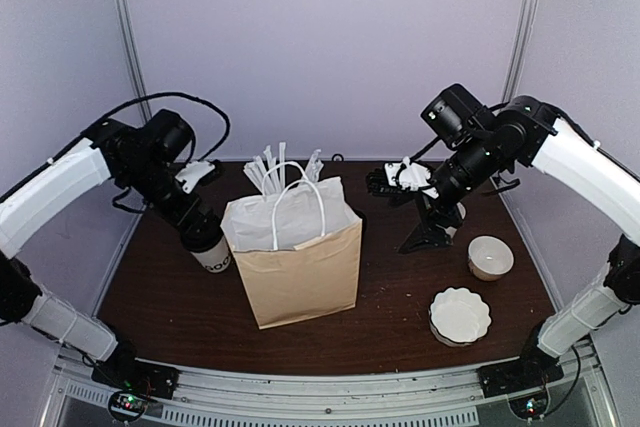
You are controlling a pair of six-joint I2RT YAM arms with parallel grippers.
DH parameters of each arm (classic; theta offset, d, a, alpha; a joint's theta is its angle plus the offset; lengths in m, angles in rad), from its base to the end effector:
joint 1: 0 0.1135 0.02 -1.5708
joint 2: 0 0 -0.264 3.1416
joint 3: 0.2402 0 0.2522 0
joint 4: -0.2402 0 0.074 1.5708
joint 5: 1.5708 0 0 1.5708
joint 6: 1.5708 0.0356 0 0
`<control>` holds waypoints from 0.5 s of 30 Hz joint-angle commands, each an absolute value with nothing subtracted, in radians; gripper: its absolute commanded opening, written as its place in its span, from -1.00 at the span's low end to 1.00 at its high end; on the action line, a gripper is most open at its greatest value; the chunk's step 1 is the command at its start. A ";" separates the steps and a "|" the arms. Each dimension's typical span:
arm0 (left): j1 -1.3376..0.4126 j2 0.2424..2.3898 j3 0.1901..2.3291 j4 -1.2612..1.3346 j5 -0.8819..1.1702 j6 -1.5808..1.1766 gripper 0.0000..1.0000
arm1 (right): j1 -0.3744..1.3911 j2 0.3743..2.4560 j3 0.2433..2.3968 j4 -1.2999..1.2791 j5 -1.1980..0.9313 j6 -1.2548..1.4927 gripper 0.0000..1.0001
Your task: Pack the takeout coffee
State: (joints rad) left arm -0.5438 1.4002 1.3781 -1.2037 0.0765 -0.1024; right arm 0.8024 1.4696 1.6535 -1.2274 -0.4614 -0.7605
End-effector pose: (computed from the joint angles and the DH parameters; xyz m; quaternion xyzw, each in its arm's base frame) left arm 0.2197 -0.1360 0.3252 0.2219 0.9591 -0.0902 0.1507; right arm 0.1807 0.2098 0.3884 -0.7043 0.6252 0.2260 0.2490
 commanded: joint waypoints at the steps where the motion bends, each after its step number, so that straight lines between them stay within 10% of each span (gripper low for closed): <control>1: -0.544 1.223 1.462 -1.364 0.093 -0.136 0.34 | 0.767 1.420 1.629 -1.206 -0.434 -0.754 0.91; 15: -0.909 1.015 1.438 -1.460 0.184 -0.259 0.22 | 0.627 1.391 1.592 -1.185 -0.465 -0.732 0.93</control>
